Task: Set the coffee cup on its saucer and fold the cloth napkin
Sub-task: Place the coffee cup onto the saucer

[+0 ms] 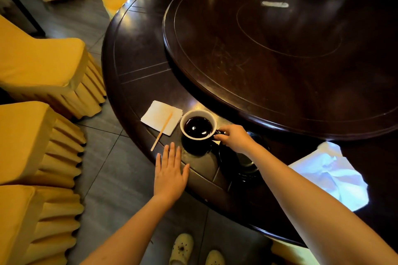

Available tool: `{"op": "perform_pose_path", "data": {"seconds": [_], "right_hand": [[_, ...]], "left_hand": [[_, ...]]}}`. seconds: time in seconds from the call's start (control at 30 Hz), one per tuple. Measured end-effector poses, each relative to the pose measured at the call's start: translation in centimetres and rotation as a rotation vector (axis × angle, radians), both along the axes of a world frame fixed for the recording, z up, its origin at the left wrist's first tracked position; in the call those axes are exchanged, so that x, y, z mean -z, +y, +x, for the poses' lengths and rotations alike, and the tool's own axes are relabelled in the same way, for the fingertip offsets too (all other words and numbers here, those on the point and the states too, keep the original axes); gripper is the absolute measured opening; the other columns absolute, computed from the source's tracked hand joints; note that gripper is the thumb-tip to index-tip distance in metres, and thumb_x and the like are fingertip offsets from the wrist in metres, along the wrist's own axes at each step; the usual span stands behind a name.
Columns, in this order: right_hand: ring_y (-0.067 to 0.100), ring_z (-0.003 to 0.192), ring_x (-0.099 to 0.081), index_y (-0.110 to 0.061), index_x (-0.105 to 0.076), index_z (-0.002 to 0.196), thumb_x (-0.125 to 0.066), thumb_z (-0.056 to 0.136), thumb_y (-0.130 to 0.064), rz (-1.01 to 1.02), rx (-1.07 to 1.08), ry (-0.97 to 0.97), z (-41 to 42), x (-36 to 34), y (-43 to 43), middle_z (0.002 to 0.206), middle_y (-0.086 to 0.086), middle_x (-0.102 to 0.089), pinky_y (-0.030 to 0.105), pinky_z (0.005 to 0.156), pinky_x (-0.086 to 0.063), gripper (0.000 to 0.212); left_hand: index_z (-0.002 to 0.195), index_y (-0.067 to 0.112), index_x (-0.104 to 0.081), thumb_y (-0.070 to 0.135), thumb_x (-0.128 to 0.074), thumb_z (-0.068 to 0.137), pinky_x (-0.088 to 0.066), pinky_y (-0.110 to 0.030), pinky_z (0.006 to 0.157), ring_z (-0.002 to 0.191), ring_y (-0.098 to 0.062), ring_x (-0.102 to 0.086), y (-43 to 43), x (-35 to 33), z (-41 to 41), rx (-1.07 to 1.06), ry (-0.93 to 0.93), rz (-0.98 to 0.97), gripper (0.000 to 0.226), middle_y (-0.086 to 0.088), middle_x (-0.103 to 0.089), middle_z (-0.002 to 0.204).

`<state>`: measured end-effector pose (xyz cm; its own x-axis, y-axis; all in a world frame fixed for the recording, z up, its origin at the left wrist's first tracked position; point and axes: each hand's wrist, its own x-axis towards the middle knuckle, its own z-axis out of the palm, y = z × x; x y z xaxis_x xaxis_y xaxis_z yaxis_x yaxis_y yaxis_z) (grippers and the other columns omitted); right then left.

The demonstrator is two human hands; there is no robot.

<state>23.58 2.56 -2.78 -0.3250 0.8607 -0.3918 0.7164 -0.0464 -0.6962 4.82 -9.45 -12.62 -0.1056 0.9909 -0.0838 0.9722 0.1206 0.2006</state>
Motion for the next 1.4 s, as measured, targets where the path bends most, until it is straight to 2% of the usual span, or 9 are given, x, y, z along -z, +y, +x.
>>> {"op": "perform_pose_path", "data": {"seconds": [0.1,0.2,0.27,0.4,0.5,0.67,0.8,1.0,1.4], "right_hand": [[0.012,0.07,-0.053,-0.012,-0.066,0.111,-0.059,0.09,-0.017,0.055,0.023,0.04,0.7,-0.3,-0.5,0.07,-0.008,-0.055,0.029,0.071,-0.043,0.023],[0.009,0.058,-0.052,-0.018,-0.063,0.116,-0.058,0.09,-0.016,0.064,0.069,0.116,2.4,-0.8,-1.0,0.064,-0.001,-0.055,0.021,0.061,-0.043,0.027],[0.009,0.058,-0.052,-0.017,-0.062,0.118,-0.057,0.091,-0.016,0.053,0.106,0.147,3.9,-0.9,-1.4,0.066,0.003,-0.056,0.016,0.057,-0.043,0.028],[-0.001,0.055,-0.054,-0.012,-0.062,0.116,-0.059,0.09,-0.017,0.03,0.196,0.175,7.0,-0.8,-2.4,0.068,0.001,-0.056,0.008,0.052,-0.042,0.027],[-0.002,0.052,-0.053,-0.012,-0.064,0.108,-0.059,0.089,-0.016,0.049,0.212,0.196,9.1,-0.8,-3.7,0.066,0.003,-0.056,0.009,0.05,-0.04,0.02],[0.021,0.07,-0.056,-0.015,-0.065,0.098,-0.06,0.088,-0.013,0.041,0.253,0.222,11.5,-0.5,-5.5,0.06,-0.001,-0.053,0.01,0.051,-0.042,0.011],[0.02,0.069,-0.055,-0.019,-0.065,0.092,-0.062,0.087,-0.012,0.017,0.281,0.235,12.5,0.1,-6.6,0.06,0.0,-0.05,0.01,0.05,-0.041,0.009],[0.01,0.061,-0.054,-0.031,-0.061,0.076,-0.063,0.086,-0.013,-0.009,0.296,0.237,13.3,1.1,-7.5,0.06,0.003,-0.055,0.014,0.051,-0.042,0.021],[0.018,0.066,-0.054,-0.029,-0.063,0.085,-0.061,0.088,-0.014,-0.035,0.3,0.271,13.5,1.8,-8.2,0.062,0.003,-0.054,0.015,0.051,-0.041,0.015]], "left_hand": [[0.142,0.011,-0.024,0.054,0.005,0.091,-0.013,-0.047,0.111,0.139,-0.026,-0.015,0.0,0.0,0.0,0.003,0.002,0.0,0.073,-0.014,-0.027,0.15],[0.142,0.012,-0.021,0.055,0.006,0.091,-0.011,-0.045,0.111,0.139,-0.026,-0.012,0.0,0.1,0.0,0.009,0.001,0.01,0.072,-0.013,-0.024,0.151],[0.142,0.013,-0.018,0.055,0.005,0.091,-0.012,-0.045,0.111,0.139,-0.025,-0.012,0.0,0.1,0.0,0.007,0.0,0.022,0.07,-0.013,-0.024,0.151],[0.141,0.012,-0.017,0.055,0.005,0.091,-0.014,-0.045,0.111,0.139,-0.025,-0.012,0.0,0.2,-0.1,0.004,-0.004,0.022,0.07,-0.013,-0.025,0.15],[0.141,0.012,-0.017,0.054,0.004,0.091,-0.014,-0.045,0.111,0.139,-0.026,-0.014,0.1,0.2,-0.1,0.006,0.001,0.019,0.069,-0.014,-0.026,0.15],[0.141,0.012,-0.014,0.056,0.005,0.09,-0.011,-0.045,0.113,0.14,-0.025,-0.009,0.1,0.5,-0.1,0.016,-0.017,0.038,0.07,-0.013,-0.02,0.152],[0.141,0.011,-0.014,0.054,-0.005,0.09,-0.01,-0.045,0.113,0.139,-0.024,-0.006,0.0,0.4,-0.1,0.02,-0.004,0.052,0.067,-0.012,-0.018,0.152],[0.143,0.01,-0.019,0.049,-0.013,0.089,-0.009,-0.044,0.114,0.14,-0.024,-0.007,0.0,0.4,-0.1,0.02,-0.007,0.05,0.067,-0.013,-0.018,0.152],[0.143,0.009,-0.018,0.05,-0.012,0.089,-0.007,-0.044,0.113,0.14,-0.024,-0.006,0.0,0.3,0.0,0.027,0.008,0.05,0.068,-0.013,-0.018,0.152]]}}
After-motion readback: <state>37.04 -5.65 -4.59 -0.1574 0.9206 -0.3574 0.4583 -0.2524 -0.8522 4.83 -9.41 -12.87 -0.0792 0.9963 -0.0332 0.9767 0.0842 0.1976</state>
